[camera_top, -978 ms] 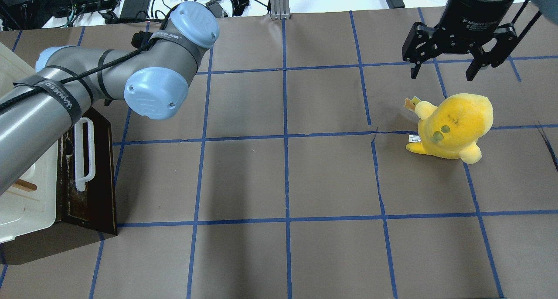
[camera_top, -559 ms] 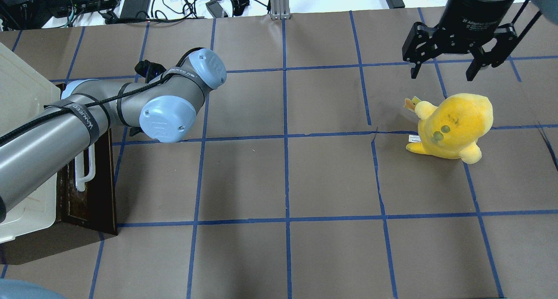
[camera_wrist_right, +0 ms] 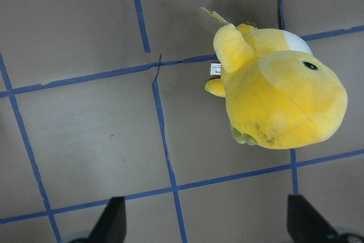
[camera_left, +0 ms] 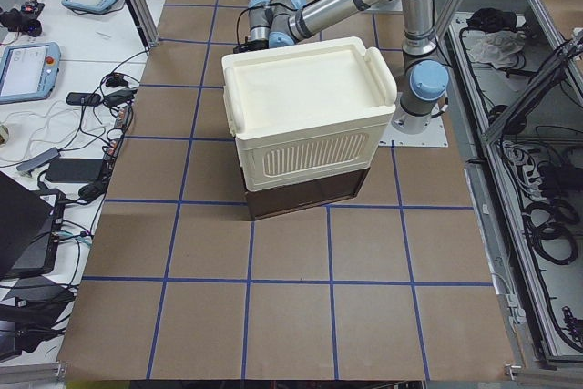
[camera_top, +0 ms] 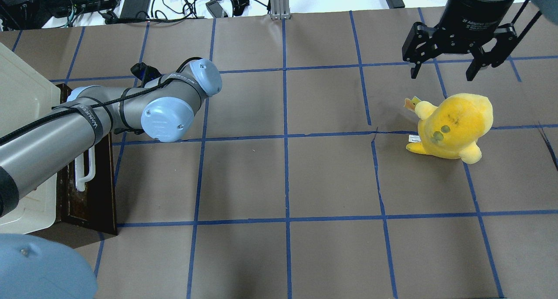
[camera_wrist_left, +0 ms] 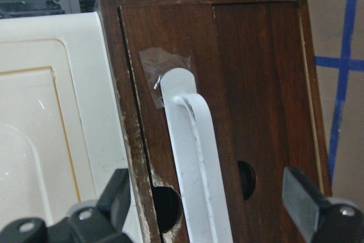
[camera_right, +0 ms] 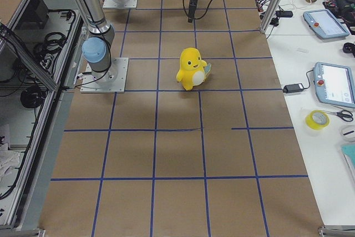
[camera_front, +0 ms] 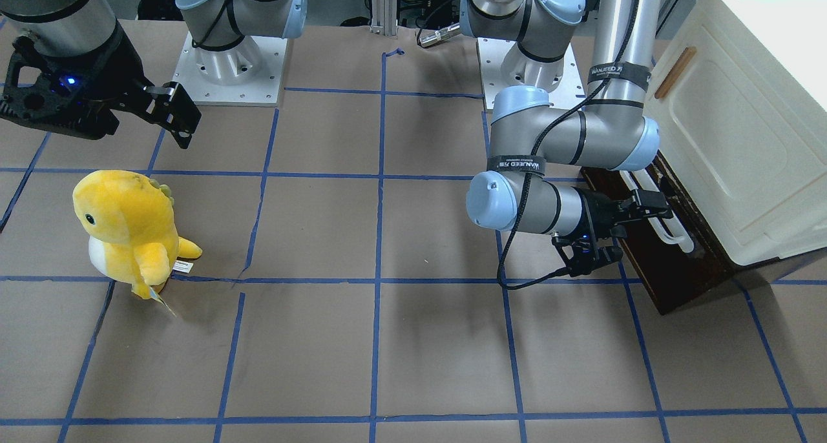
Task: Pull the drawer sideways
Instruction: 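Align the left gripper around the white drawer handle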
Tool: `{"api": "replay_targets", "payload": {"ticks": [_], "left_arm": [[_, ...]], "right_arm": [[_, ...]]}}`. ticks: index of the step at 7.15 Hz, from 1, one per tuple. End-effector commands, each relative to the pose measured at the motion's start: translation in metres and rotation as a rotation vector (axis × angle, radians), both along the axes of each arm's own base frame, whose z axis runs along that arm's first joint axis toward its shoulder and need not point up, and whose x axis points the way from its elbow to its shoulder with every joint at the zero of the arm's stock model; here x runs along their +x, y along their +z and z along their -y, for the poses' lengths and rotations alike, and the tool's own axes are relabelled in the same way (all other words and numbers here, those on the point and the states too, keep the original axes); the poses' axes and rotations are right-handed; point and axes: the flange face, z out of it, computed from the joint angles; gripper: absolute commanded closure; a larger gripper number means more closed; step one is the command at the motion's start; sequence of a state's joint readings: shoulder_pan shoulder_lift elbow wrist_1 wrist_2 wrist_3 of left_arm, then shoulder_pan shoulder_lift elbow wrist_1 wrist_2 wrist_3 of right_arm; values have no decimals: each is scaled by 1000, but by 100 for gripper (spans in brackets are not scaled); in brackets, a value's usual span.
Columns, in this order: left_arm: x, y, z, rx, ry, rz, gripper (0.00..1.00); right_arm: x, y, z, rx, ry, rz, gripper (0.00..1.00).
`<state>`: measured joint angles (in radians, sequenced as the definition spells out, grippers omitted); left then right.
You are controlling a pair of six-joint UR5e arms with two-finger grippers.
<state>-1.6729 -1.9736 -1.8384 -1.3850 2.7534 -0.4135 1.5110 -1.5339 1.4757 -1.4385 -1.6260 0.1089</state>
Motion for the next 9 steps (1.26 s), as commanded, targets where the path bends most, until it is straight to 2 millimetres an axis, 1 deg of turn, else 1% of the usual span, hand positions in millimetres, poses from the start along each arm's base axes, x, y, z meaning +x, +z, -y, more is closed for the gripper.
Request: {"api": "replay_targets", "payload": {"ticks": [1,2,3,4,5,6,7,8,9], "left_arm": [[9,-17,1,40,-27,75,13],[30,-20,-1,53,9,78,13],[39,-26,-8,72,24,81,13],[35,-27,-8,71,17,78,13],[34,-32,-5,77,17,77,13],[29,-31,-5,76,8,75,13],[28,-31,-5,75,5,75,16],[24,-34,-8,78,2,73,35],[24,-33,-10,83,0,74,45]], "right_arm": [[0,0,0,0,0,0,0],[0,0,0,0,0,0,0],[-1,0,0,0,-2,0,0],[0,0,0,0,0,0,0],[0,0,0,0,0,0,0],[0,0,0,0,0,0,0],[-1,0,0,0,-2,0,0],[0,0,0,0,0,0,0],[0,0,0,0,0,0,0]]}}
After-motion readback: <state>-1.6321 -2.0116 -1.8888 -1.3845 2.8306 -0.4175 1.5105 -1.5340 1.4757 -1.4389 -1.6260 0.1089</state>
